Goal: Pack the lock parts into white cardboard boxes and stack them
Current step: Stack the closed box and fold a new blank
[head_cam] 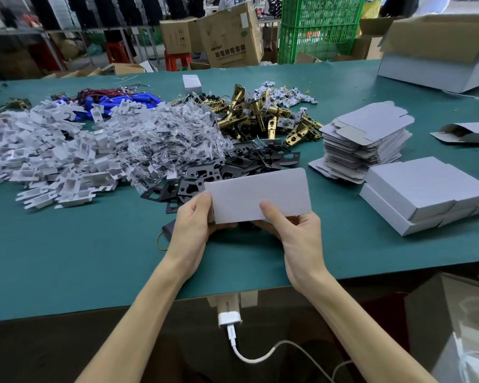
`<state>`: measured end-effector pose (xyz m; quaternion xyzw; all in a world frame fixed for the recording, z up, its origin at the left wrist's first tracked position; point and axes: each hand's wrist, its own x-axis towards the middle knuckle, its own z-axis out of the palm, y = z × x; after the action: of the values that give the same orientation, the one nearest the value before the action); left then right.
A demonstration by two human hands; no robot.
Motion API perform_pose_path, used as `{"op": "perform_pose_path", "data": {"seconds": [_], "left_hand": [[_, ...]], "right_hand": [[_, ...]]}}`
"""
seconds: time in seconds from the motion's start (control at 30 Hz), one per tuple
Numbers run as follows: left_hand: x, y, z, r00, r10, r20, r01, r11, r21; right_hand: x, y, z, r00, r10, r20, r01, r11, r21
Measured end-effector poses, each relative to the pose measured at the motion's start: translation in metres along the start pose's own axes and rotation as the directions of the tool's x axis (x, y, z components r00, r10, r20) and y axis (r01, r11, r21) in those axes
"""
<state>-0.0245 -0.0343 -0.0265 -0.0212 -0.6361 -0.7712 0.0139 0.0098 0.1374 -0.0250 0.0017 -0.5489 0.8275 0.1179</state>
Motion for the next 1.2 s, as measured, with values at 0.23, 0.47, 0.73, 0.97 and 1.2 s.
{"op": "perform_pose_path", "data": {"seconds": [0.23, 0.47, 0.73, 0.97, 1.2], "left_hand": [[-0.001, -0.001, -0.002, 1.0, 0.025, 0.0, -0.025, 1.0, -0.015], [0.0, -0.003, -0.004, 0.997, 0.07, 0.045, -0.071, 0.997, 0.017], [-0.001, -0.001, -0.005, 0.996, 0.086, 0.011, -0.086, 0.996, -0.016], [-0.003, 0.002, -0.004, 0.99, 0.012, -0.142, -0.03, 0.992, -0.123], [-0.003, 0.004, -0.003, 0.997, 0.023, -0.073, -0.034, 0.988, -0.149]], "right_hand": [[0.001, 0.003, -0.002, 1.0, -0.003, 0.018, 0.003, 1.0, -0.013], [0.001, 0.003, -0.002, 1.0, 0.004, 0.011, -0.004, 1.0, 0.0], [-0.001, -0.002, 0.0, 1.0, 0.021, -0.002, -0.021, 1.0, 0.005], [-0.003, -0.004, 0.001, 0.999, 0.033, -0.022, -0.033, 0.999, 0.004], [0.0, -0.006, 0.001, 0.997, 0.052, -0.064, -0.049, 0.997, 0.053]]}}
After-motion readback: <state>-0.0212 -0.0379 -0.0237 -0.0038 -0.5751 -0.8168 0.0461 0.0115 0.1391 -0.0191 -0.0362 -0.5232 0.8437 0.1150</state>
